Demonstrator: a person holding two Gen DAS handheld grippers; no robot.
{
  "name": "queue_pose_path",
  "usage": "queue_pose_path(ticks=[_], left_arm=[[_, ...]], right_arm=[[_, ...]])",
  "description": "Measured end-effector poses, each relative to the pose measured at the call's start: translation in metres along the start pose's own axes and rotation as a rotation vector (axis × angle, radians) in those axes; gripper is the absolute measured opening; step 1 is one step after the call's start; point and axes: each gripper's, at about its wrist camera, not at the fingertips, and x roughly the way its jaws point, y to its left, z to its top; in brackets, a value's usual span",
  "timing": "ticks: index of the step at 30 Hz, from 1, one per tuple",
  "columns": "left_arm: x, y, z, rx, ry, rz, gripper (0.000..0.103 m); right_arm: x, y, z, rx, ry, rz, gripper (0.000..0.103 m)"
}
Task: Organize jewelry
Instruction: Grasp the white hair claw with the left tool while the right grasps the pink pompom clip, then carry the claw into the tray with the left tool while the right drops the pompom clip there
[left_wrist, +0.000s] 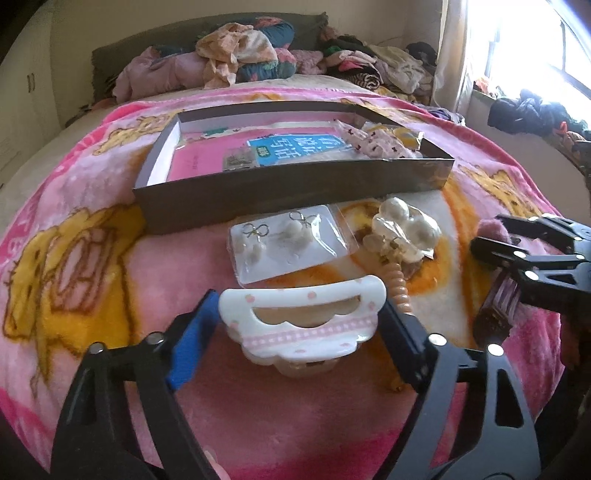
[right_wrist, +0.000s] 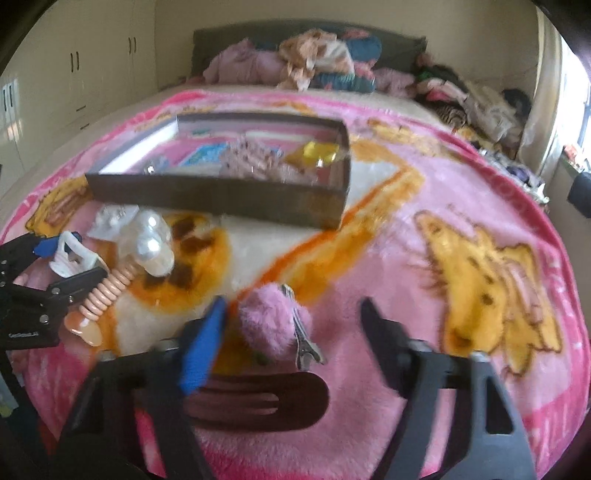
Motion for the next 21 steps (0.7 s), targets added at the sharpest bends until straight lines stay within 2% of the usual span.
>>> queue_pose_path(ticks=[3, 4, 9, 15, 21], left_arm=[[0.0, -0.001, 0.002, 0.006, -0.003, -0.004, 0.068], [0.0, -0.001, 0.002, 0.01, -0.004, -0.005, 0.066], [0.0, -0.002, 0.002, 0.009, -0.003, -0.009, 0.066], [-0.018, -0.003, 0.007, 0.001, -0.02, -0.011, 0.066], [-0.036, -0.022, 0.024, 0.035, -0.057, -0.05, 0.066]], right_arm=[[0.001, -0.001, 0.0, 0.013, -0.008, 0.015, 0.03], [-0.001, -0.002, 0.0, 0.019, -0.014, 0.018, 0.029], [-0.015, -0.01, 0.002, 0.079, -0.062, 0.029, 0.029], [-0.049, -0.023, 0.002, 0.129, -0.128, 0.01, 0.028], [-0.071, -0.035, -0.001, 0.152, -0.159, 0.007, 0.028]])
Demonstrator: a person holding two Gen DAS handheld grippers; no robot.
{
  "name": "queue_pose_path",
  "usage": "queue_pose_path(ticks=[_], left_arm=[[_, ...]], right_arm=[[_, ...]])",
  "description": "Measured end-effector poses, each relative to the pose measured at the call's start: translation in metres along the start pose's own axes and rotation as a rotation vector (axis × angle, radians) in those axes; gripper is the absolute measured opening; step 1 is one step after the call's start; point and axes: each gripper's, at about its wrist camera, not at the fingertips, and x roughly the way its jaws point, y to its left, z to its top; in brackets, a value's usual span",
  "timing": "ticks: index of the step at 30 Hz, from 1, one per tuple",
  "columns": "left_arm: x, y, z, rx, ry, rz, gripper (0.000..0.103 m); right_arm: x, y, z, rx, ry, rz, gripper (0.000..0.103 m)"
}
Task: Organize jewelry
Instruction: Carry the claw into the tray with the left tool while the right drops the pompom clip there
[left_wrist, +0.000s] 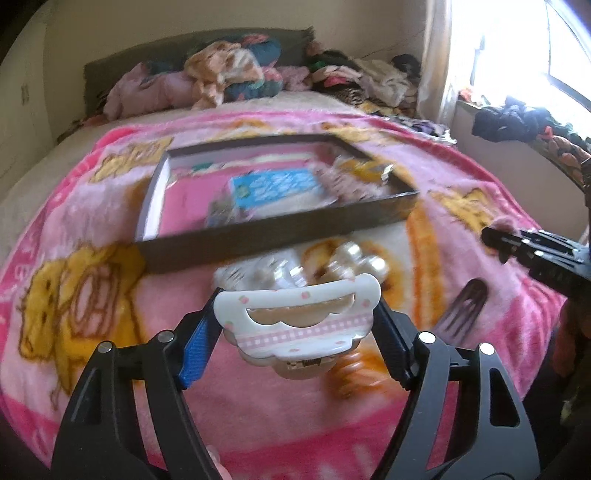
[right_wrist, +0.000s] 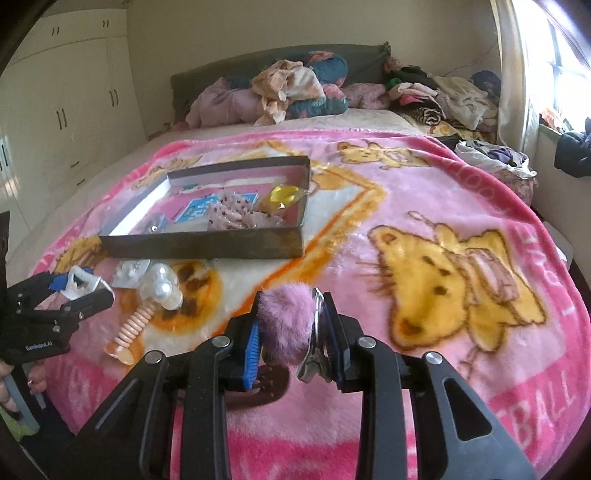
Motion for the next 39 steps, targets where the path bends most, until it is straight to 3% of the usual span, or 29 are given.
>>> queue_pose_path(ticks=[16, 39], left_arm=[[0.023, -0.049, 0.044, 0.059, -0.019, -0.092, 0.066], [0.053, -0.019, 0.103, 0.041, -0.078, -0.076, 0.066]], right_arm=[[-0.015, -0.019, 0.01, 0.028, -0.025, -0.012, 0.029], [0.03, -0.001, 0.066, -0.001, -0.025, 0.038, 0.029]])
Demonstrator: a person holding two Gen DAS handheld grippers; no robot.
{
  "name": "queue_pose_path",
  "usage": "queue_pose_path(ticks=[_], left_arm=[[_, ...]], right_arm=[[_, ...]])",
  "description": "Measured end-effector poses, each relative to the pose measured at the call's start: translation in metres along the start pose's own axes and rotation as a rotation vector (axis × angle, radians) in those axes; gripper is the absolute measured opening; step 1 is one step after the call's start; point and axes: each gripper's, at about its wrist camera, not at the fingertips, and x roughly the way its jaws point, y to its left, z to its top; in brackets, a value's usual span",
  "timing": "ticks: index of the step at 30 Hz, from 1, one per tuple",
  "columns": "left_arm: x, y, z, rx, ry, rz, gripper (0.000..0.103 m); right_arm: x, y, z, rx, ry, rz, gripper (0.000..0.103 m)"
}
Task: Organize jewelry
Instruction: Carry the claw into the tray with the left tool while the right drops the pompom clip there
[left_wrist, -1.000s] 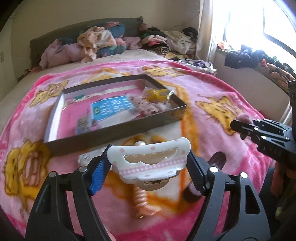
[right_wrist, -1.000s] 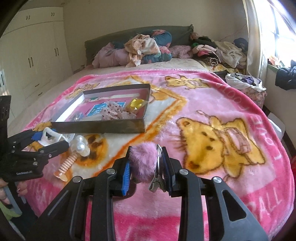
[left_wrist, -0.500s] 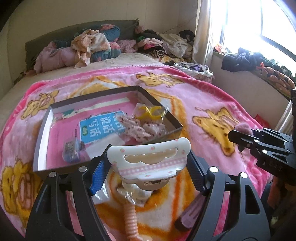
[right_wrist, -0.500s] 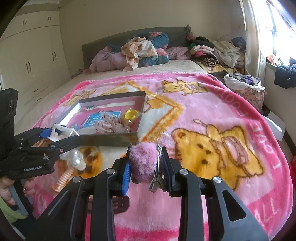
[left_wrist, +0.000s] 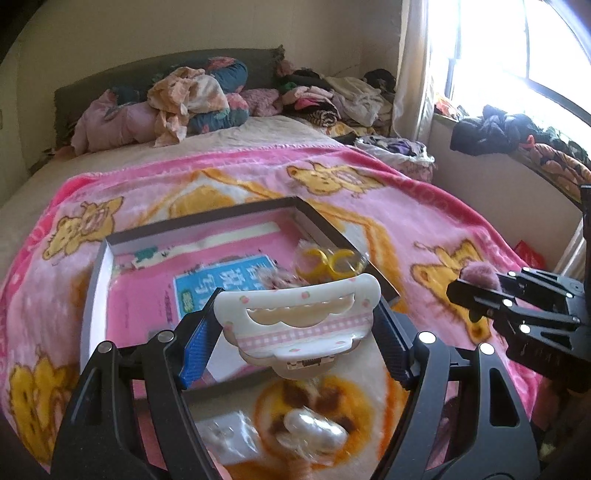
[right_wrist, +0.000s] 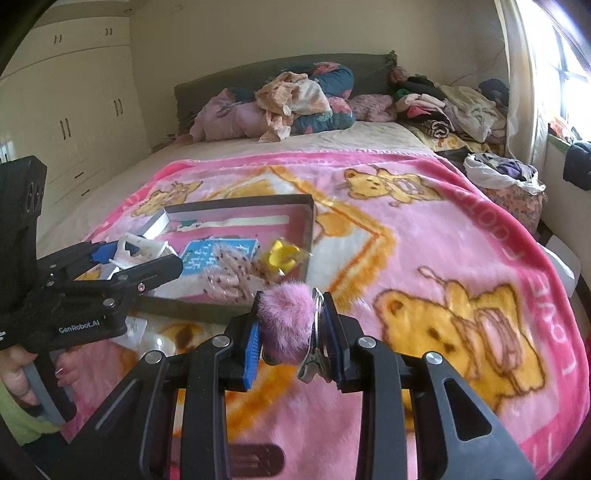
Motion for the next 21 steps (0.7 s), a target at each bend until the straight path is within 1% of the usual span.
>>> queue_pose_path(ticks=[5, 8, 21], left_arm=[[-0.004, 0.014, 0.013, -0.005, -0.036, 0.026, 0.066], [-0.003, 0.025, 0.018, -0.017, -0.043, 0.045, 0.066], [0.026, 0.069, 0.019, -0.068, 0.008, 0.118, 0.066]], right_arm=[[0.015, 0.004, 0.015, -0.002, 0.003, 0.017, 0.029], [0.023, 0.009, 0.023, -0.014, 0.007, 0.024, 0.029], [0.063, 0.02, 0.05, -0.05, 0.025, 0.031, 0.029]])
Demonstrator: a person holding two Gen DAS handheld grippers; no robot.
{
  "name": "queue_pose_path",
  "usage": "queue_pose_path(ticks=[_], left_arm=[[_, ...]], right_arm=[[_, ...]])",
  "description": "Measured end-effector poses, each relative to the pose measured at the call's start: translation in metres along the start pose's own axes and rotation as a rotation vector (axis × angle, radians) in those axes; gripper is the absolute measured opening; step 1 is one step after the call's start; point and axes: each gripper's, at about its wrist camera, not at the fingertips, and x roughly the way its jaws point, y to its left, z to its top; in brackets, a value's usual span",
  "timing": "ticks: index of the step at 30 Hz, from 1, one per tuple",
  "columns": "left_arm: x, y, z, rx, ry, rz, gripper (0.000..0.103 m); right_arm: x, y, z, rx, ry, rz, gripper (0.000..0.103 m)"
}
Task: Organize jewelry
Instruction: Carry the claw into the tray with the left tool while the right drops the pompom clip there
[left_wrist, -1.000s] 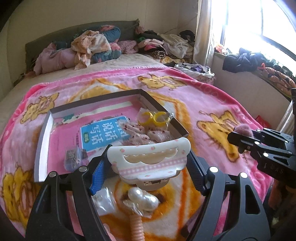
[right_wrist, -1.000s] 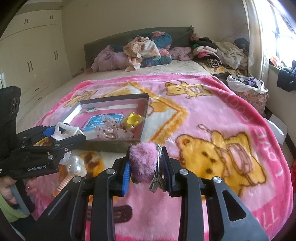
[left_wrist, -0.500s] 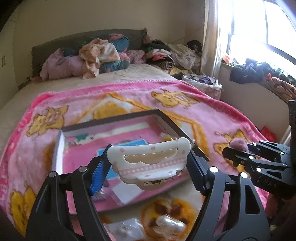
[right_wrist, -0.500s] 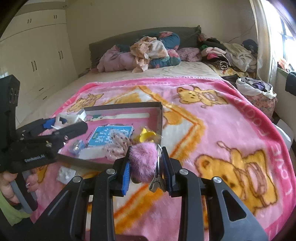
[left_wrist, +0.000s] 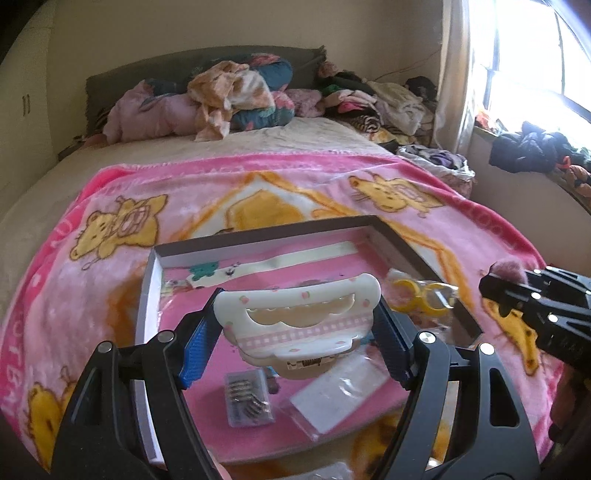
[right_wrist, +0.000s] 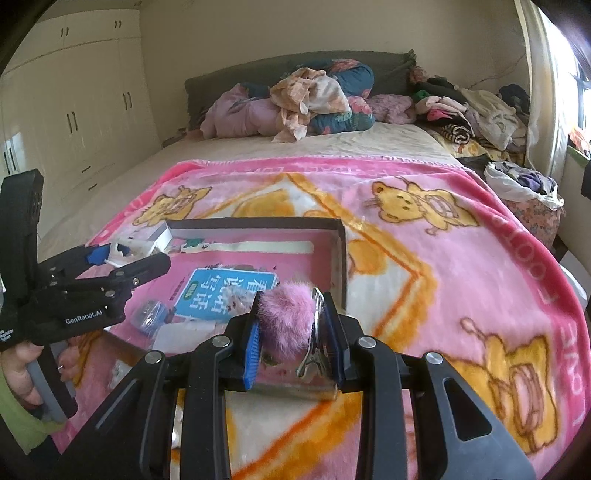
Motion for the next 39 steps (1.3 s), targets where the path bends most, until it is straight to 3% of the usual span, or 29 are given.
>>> queue_pose_path(ticks=[22, 30, 39], left_arm=[[0.049, 0.035, -0.019, -0.055, 0.115, 0.053, 0.066], [0.05, 0.031, -0.019, -0.019, 0.123, 0.052, 0.066], [0.052, 0.032, -0.019, -0.01, 0.126, 0.061, 0.066]], right_arm=[[0.084, 0.022, 0.013, -0.034, 0.121, 0.032, 0.029], [0.096, 0.029, 0.002, -0.043, 0.156, 0.039, 0.031], [0.078, 0.027, -0.003, -0.038, 0.115, 0.048, 0.057]])
